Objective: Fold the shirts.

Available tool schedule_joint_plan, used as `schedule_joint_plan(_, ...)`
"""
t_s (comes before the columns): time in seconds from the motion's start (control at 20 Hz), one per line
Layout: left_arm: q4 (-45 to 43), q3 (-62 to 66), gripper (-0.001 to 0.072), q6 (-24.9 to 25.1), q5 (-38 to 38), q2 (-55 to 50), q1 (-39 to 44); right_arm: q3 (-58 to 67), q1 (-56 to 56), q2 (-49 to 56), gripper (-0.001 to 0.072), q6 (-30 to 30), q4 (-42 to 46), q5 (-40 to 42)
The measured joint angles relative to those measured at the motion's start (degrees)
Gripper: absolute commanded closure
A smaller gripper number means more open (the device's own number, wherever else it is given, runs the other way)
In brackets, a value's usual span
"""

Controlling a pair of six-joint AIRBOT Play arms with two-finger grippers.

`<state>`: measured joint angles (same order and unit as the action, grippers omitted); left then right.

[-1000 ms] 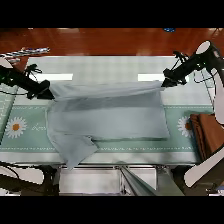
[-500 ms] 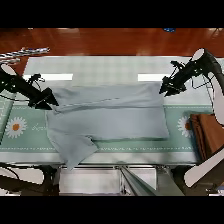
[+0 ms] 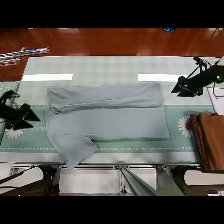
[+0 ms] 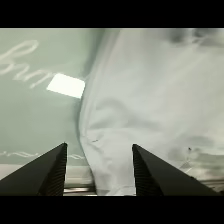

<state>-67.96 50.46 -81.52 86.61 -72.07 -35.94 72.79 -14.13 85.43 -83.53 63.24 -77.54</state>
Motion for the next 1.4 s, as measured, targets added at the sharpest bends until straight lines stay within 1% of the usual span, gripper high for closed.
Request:
schedule_joint_plan(0.1, 3.82, -7.93, 0.0205, 2.14, -1.84, 5.53, -5.60, -9.07, 0.70, -5.25, 0.0303, 3.08, -5.68, 4.81)
schedule_joint_plan(0.15, 4.42, -11.06, 0.0205, 3.02, -2.67, 7.30, -7.28, -12.66, 1.25, -7.21, 0.0302, 4.33, -7.91, 6.73)
schedule_joint_plan(0.35, 3.58, -19.78, 0.0205, 4.59, -3.32, 10.97, -9.49, -21.42, 3.76, -11.80, 0.0302, 7.32, -12.70, 11.13)
schedule_joint_plan(0.7, 5.86, -25.97, 0.0205, 4.48, -6.54, 12.00, -2.84, -24.39, 4.87, -13.42, 0.0303, 9.03, -17.99, 14.38)
schedule_joint_plan(0.95, 8.00, -28.11, 0.0206, 2.82, -10.14, 10.43, 3.65, -24.72, -0.39, -13.60, 0.0302, 11.67, -24.20, 13.40)
schedule_joint_plan(1.0, 8.87, -28.52, 0.0231, 2.56, -10.43, 9.64, 5.07, -24.72, -2.60, -13.62, 0.0302, 12.50, -25.79, 12.41)
schedule_joint_plan(1.05, 9.14, -28.83, 0.0530, 2.38, -10.95, 8.81, 6.45, -24.74, -5.20, -13.79, 0.0302, 13.27, -26.73, 11.34)
schedule_joint_plan(1.1, 9.09, -28.98, 0.0678, 2.40, -12.22, 8.02, 7.50, -24.74, -7.76, -14.01, 0.0303, 13.70, -27.08, 10.10)
schedule_joint_plan(1.2, 9.31, -28.92, 0.0688, 2.43, -13.25, 6.97, 8.98, -24.83, -12.70, -14.69, 0.0303, 13.86, -24.15, 6.80)
schedule_joint_plan(1.4, 9.73, -28.13, 0.0688, 2.38, -13.81, 6.16, 10.19, -28.02, -16.98, -15.85, 0.0303, 10.91, -11.67, -1.31)
